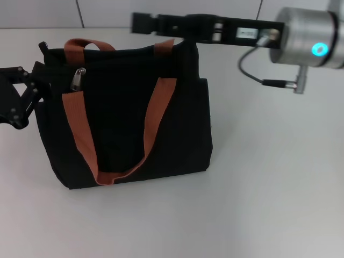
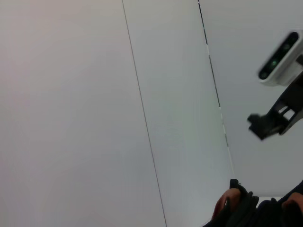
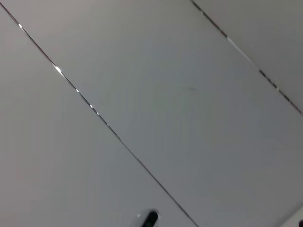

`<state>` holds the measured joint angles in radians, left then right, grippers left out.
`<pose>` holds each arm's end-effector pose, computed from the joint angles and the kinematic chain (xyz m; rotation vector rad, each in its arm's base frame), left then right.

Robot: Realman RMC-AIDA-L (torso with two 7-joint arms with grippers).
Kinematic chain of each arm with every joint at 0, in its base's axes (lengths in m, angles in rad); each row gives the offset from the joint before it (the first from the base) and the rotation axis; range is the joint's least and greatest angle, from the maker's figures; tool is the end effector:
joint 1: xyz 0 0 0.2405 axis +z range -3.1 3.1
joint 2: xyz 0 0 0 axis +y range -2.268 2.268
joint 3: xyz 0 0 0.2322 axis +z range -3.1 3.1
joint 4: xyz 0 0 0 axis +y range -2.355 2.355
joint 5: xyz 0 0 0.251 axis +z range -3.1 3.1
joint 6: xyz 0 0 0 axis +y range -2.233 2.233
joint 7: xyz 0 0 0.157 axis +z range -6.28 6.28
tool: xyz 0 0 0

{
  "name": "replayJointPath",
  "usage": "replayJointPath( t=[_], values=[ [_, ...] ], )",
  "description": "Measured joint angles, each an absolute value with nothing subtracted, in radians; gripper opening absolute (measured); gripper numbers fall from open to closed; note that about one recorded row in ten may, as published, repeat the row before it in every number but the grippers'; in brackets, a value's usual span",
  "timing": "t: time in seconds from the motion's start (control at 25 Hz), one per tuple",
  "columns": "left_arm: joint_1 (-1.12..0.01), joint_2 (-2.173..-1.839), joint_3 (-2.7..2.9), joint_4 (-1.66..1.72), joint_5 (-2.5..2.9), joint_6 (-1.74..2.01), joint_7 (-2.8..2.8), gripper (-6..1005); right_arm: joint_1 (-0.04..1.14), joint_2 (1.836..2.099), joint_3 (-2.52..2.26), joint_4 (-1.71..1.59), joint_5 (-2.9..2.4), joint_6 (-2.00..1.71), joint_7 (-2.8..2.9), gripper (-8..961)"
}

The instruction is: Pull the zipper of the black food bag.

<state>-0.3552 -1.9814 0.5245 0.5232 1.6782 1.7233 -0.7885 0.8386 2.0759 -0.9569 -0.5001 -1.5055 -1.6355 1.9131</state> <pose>-0.3154 0.3123 0.0738 -2.3014 -0.0818 -0.8806 0.0958 0.3935 -0.0209 2.4938 -0.9340 -1.1625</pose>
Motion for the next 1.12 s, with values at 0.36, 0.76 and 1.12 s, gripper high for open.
replayJointPath(
  t=[0.36, 0.76, 1.12],
  values=[
    [-0.359, -1.982, 0.525, 0.526, 1.676, 1.729, -0.788, 28, 0.996, 2.08, -1.026, -0.523, -1.706, -1.512, 2.198, 819],
    [-0.377, -1.982, 0.525, 0.521, 1.666, 1.729, -0.829, 31, 1.078, 2.081, -1.075, -0.527, -1.831, -1.423, 2.333, 785],
    [-0.394, -1.982, 0.527, 0.52, 1.666, 1.736, -0.866, 33, 1.091, 2.084, -1.089, -0.528, -1.84, -1.396, 2.335, 625]
  ],
)
